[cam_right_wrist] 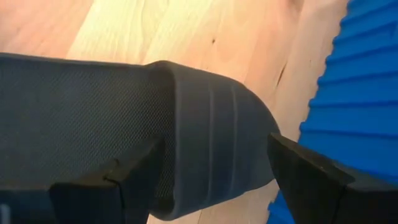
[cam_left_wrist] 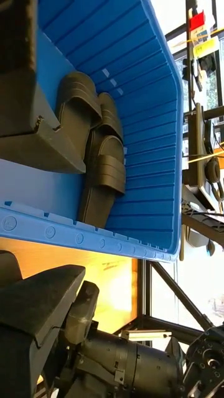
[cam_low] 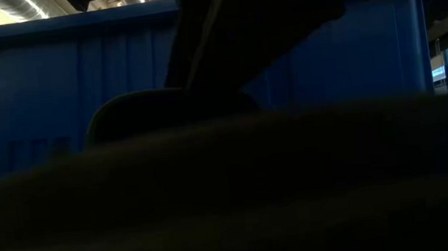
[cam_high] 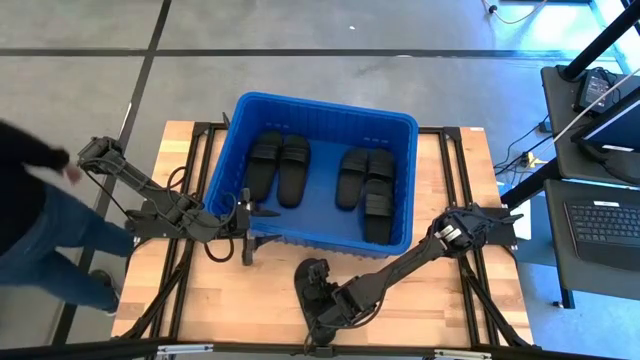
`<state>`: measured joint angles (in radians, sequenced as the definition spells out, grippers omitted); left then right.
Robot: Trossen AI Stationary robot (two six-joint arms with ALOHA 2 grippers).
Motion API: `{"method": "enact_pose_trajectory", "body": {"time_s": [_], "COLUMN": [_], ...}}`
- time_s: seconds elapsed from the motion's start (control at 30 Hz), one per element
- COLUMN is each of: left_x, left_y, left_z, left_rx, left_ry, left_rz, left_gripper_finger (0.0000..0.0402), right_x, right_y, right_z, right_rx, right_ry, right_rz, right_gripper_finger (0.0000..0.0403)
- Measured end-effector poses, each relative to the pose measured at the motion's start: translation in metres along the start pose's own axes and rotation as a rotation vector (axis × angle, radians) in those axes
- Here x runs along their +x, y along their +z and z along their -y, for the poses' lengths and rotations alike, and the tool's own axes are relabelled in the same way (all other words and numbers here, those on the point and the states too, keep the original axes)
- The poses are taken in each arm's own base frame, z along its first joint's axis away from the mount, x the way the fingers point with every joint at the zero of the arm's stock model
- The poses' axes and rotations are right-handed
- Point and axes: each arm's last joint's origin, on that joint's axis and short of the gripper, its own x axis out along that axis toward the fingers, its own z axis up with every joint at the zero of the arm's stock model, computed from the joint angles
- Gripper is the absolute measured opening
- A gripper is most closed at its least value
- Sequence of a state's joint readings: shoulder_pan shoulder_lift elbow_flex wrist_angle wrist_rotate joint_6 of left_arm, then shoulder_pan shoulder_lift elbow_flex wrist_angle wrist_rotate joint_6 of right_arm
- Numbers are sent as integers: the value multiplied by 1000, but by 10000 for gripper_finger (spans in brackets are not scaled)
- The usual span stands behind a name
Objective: Pick and place slides into bin
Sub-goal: Put the black slide into the blue bin
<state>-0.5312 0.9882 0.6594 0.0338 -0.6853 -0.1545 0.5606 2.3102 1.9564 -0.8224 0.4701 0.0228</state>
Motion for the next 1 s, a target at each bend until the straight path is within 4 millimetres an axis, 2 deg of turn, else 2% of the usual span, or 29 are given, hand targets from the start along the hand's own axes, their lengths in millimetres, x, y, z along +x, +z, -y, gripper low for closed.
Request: {"method": "enact_pose_trajectory", "body": {"time_s": [0.13,0.33,0.47,0.6,1.0], "left_x": [0,0,0,0,0], "left_y": [0,0,0,-1,-3], "left_z": [0,0,0,0,0], "left_rx": [0,0,2,5,18], "left_ry": [0,0,0,1,3], "left_rz": [0,0,-3,-6,-22], "left_gripper_finger": [248,248,248,248,248], "right_x": [1,15,22,31,28], "right_y": [0,-3,-4,-8,-7], "right_z": [4,14,15,11,12], "right_rx": [27,45,51,35,31], "right_ry": [-28,-43,-21,-14,-8], "right_rz": [-2,-36,-42,-73,-84], "right_gripper_finger": [284,283,261,220,44]}}
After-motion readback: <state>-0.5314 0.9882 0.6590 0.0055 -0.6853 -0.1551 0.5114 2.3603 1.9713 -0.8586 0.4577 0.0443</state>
